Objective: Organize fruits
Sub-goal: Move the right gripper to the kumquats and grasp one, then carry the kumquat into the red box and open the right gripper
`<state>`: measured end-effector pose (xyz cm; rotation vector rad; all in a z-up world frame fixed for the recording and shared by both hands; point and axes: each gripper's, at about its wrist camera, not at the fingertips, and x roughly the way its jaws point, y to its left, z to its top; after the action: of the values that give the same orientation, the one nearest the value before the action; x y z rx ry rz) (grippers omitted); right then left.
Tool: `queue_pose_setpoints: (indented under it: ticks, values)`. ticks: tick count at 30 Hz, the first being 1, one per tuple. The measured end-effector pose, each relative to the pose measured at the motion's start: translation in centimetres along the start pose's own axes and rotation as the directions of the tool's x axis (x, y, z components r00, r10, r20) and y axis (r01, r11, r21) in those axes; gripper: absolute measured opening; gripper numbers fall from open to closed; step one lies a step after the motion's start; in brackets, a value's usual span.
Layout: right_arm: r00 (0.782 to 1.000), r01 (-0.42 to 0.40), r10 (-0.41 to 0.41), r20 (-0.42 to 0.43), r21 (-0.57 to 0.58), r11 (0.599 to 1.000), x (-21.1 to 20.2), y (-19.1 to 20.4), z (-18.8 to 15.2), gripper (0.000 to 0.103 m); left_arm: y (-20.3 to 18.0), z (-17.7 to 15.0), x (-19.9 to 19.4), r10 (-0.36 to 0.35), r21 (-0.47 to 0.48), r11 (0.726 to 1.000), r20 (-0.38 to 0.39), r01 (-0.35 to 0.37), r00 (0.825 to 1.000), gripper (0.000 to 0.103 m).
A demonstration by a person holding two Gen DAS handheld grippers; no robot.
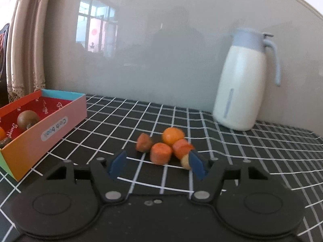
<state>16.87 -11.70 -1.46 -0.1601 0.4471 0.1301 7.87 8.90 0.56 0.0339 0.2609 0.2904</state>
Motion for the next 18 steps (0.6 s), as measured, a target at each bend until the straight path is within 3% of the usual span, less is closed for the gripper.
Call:
queue_pose_setpoints:
  ticks: [12, 18]
  values:
    - [0.987, 0.017, -0.005, -0.158, 0.075, 0.997, 6.0, -0.5, 0.7, 0.048, 1.3, 0.1, 1.2, 0.006, -0.016, 1.0, -0.014, -0.006, 1.0, 0.103]
    - [0.983, 0.022, -0.006, -0.182, 0.086, 0.996, 7.3, -0.7, 0.9, 0.036, 1.8, 0.1, 1.7, 0.005, -0.017, 1.0, -0.023, -0.006, 1.0, 0.103]
